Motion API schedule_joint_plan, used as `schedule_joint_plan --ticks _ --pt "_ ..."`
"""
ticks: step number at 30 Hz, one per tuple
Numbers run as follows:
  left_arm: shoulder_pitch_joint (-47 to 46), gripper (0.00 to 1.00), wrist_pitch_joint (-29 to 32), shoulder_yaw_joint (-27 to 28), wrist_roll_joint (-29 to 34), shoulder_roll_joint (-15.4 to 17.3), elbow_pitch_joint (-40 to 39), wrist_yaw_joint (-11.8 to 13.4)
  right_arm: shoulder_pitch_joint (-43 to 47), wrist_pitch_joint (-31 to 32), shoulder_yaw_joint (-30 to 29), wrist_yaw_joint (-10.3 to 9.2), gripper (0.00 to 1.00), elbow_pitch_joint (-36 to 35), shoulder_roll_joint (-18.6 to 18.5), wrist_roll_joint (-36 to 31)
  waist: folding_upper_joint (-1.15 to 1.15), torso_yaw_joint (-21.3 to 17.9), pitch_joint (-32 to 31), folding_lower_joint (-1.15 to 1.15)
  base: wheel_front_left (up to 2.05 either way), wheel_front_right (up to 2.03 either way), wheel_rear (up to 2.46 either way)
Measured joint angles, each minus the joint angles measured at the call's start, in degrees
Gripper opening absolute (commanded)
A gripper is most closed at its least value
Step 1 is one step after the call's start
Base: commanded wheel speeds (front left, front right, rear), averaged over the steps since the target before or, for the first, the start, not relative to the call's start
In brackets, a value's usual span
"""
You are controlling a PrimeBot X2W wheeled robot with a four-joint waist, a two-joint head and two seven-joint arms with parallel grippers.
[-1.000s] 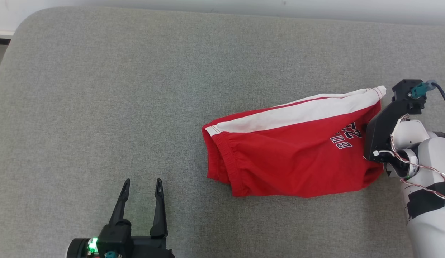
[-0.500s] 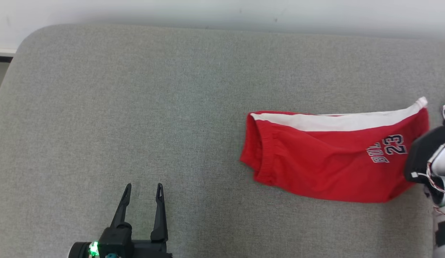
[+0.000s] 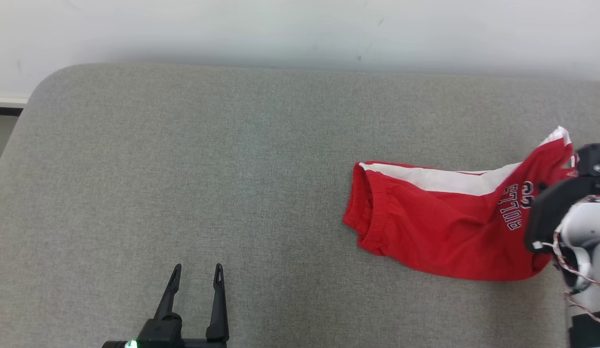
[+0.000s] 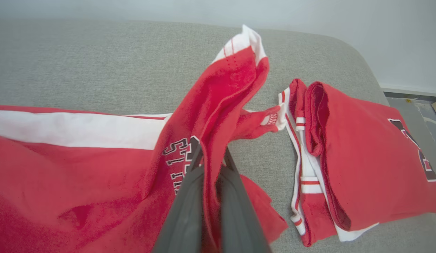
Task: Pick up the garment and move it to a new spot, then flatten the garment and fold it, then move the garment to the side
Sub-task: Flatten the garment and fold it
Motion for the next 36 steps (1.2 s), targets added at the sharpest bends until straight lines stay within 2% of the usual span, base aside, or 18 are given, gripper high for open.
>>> schedule_joint_plan --ticks 8,14,21,26,27,28,33,36 --pt "0.43 1.0 0.0 -0.38 -0.45 -0.04 0.03 -0.11 -2.46 2.27 11.33 0.0 0.0 -1.04 1.94 3.48 0.0 0.7 -1.12 -0.01 0.0 0.0 0.0" --pt "0.64 1.0 0.0 -0.67 -1.29 -0.05 -0.05 -0.02 -5.37 2.89 17.45 0.0 0.0 1.34 4.48 4.86 0.0 2.13 -1.22 -0.01 0.0 0.0 0.0" --pt "0.38 1.0 0.0 -1.03 -2.11 -0.07 -0.04 0.11 -7.92 2.34 22.15 0.0 0.0 7.1 7.27 5.55 0.0 3.63 -0.38 0.0 0.0 0.0 0.0" --pt "0.02 1.0 0.0 -1.4 -2.7 -0.07 -0.03 0.49 -9.76 1.25 22.92 0.0 0.0 11.65 8.21 5.57 0.0 4.34 0.3 -0.01 0.0 0.0 0.0" --pt "-0.15 1.0 0.0 -1.53 -2.76 -0.07 -0.02 0.49 -10.05 0.68 22.86 0.0 0.4 12.46 8.43 5.6 0.0 4.47 0.4 0.0 0.0 0.0 0.0" --pt "-0.28 1.0 0.0 -1.6 -2.88 -0.08 0.0 0.57 -10.28 0.09 22.76 0.0 1.0 13.05 8.67 5.95 0.0 4.59 0.46 0.0 0.0 0.0 0.0" --pt "-0.31 1.0 0.0 -1.77 -3.25 -0.08 0.01 1.02 -11.44 -2.96 22.92 0.0 1.0 13.67 9.67 9.4 0.0 4.8 0.41 0.0 0.0 0.0 0.0" --pt "-0.25 1.0 0.0 -1.48 -3.26 -0.08 0.0 1.29 -11.56 -4.39 23.16 0.0 1.0 11.65 10.03 14.1 0.0 4.54 0.09 0.0 0.0 0.0 0.0"
